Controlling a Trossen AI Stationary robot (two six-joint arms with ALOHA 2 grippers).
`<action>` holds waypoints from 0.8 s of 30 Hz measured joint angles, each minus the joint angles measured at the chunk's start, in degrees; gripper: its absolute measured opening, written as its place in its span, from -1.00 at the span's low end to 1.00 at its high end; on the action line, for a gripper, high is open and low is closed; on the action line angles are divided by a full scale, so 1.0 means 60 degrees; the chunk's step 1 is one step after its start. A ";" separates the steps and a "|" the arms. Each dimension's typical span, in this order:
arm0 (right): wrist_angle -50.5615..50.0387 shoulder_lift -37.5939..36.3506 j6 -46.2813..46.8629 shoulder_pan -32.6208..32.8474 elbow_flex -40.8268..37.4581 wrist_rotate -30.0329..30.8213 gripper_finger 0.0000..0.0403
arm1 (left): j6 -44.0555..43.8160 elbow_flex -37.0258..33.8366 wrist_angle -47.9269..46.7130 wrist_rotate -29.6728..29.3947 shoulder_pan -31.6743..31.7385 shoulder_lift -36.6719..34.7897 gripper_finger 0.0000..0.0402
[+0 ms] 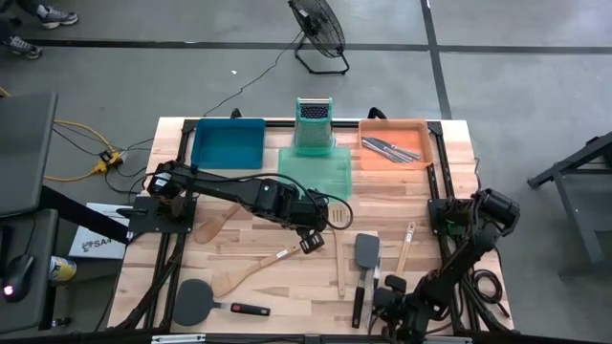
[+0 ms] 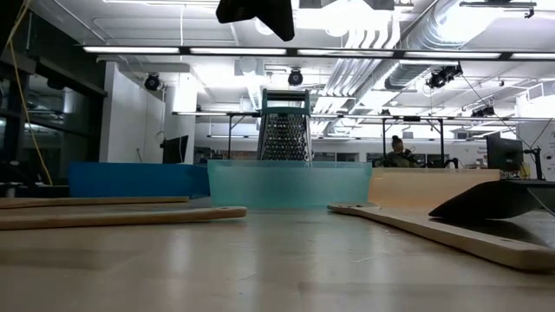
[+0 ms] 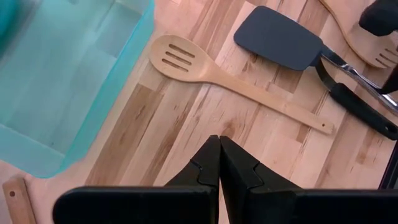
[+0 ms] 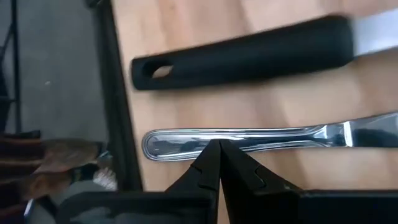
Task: Pick & Place Kitchen Items
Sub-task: Put the silver knife into the orange bin
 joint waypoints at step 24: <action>-0.0376 0.0035 0.0177 0.0329 0.0737 0.0542 -0.99 | 0.0004 -0.0004 0.0007 0.0007 0.0000 -0.0004 -1.00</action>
